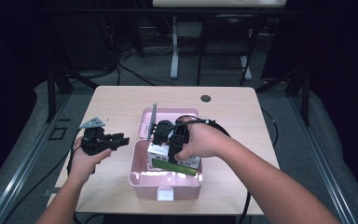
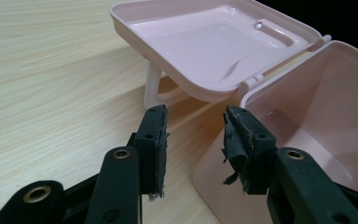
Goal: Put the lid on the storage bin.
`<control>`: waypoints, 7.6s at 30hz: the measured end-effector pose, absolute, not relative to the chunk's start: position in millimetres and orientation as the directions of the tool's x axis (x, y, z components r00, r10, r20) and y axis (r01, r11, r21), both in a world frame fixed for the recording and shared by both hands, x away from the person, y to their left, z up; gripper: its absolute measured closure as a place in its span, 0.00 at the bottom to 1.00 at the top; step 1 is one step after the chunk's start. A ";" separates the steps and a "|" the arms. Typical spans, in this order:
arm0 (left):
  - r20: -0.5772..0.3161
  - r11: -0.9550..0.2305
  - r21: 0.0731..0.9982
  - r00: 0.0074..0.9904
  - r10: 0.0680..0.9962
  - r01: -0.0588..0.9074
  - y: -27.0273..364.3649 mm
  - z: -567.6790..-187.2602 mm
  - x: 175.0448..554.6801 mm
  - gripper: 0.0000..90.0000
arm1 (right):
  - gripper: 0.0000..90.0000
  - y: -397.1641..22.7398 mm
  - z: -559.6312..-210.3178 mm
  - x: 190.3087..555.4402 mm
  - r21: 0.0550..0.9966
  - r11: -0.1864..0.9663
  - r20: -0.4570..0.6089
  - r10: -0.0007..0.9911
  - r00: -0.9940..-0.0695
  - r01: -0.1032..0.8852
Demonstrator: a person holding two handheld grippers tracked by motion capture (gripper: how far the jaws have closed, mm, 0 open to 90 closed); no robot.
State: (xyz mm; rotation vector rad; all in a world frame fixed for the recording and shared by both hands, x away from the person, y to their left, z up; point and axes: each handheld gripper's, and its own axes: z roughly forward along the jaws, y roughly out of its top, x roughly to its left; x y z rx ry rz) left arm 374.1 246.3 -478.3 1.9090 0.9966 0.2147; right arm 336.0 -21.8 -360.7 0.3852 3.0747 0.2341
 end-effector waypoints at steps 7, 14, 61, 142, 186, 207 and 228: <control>-0.246 -0.232 0.799 0.654 0.716 0.555 245.4 -478.5 374.0 0.66 | 0.68 -17.5 -366.5 332.5 0.141 0.967 -0.011 0.217 -0.976 0.214; -0.242 -0.238 0.798 0.656 0.715 0.553 246.0 -478.5 374.2 0.66 | 0.68 -17.3 -378.1 333.0 0.137 0.967 -0.008 0.219 -0.976 0.216; -0.242 -0.235 0.799 0.654 0.717 0.553 245.3 -479.3 374.5 0.66 | 0.68 -12.5 -431.2 329.6 0.132 0.978 -0.001 0.164 -0.987 0.162; -0.244 -0.241 0.792 0.652 0.718 0.561 244.5 -483.0 375.8 0.66 | 0.67 -20.5 -481.5 332.4 0.073 0.991 0.057 0.104 -0.993 0.108; -0.245 -0.239 0.792 0.651 0.719 0.562 244.8 -482.6 375.7 0.66 | 0.68 -23.3 -455.6 326.8 0.118 0.988 0.059 0.089 -0.994 0.096; -0.243 -0.240 0.793 0.651 0.719 0.560 245.1 -482.3 375.7 0.66 | 0.62 -35.7 -413.5 323.6 0.217 0.968 0.005 0.126 -0.992 0.124; -0.234 -0.251 0.792 0.657 0.717 0.557 243.9 -482.8 376.0 0.65 | 0.54 -75.9 -407.6 335.2 0.437 0.848 -0.055 0.357 -0.933 0.299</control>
